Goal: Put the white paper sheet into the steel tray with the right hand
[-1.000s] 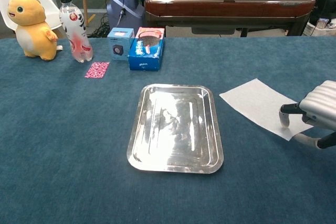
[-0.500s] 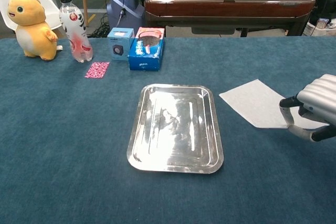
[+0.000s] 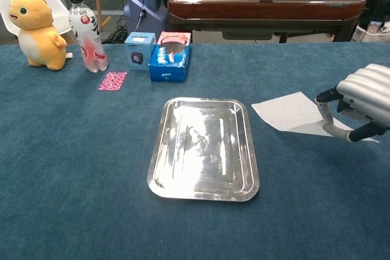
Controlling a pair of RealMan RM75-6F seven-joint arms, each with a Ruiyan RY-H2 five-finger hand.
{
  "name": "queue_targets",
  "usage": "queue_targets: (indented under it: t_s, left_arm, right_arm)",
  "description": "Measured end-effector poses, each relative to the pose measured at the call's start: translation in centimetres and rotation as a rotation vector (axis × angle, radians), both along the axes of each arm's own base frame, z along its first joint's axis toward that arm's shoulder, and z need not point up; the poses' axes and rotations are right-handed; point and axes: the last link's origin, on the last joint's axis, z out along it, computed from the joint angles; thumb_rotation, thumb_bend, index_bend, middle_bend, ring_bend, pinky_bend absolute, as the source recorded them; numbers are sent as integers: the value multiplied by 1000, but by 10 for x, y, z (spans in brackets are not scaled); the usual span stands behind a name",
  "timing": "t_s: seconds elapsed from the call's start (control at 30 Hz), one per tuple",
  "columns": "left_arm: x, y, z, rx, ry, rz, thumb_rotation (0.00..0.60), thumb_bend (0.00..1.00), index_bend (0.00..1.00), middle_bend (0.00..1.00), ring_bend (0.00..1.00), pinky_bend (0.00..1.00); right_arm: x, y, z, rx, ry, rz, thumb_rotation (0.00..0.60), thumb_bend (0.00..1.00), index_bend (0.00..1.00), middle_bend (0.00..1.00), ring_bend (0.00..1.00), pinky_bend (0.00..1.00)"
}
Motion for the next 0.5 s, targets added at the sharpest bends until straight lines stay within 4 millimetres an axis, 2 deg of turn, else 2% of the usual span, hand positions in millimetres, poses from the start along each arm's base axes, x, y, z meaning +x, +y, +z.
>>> queue_targets:
  t_s: [0.5]
  left_arm:
    - [-1,-7,6,-18,4,9,600,74,388,352,294,424]
  right_arm:
    - [41,-15,13,-61,-59,52,600,373,623,1000,1000,1000]
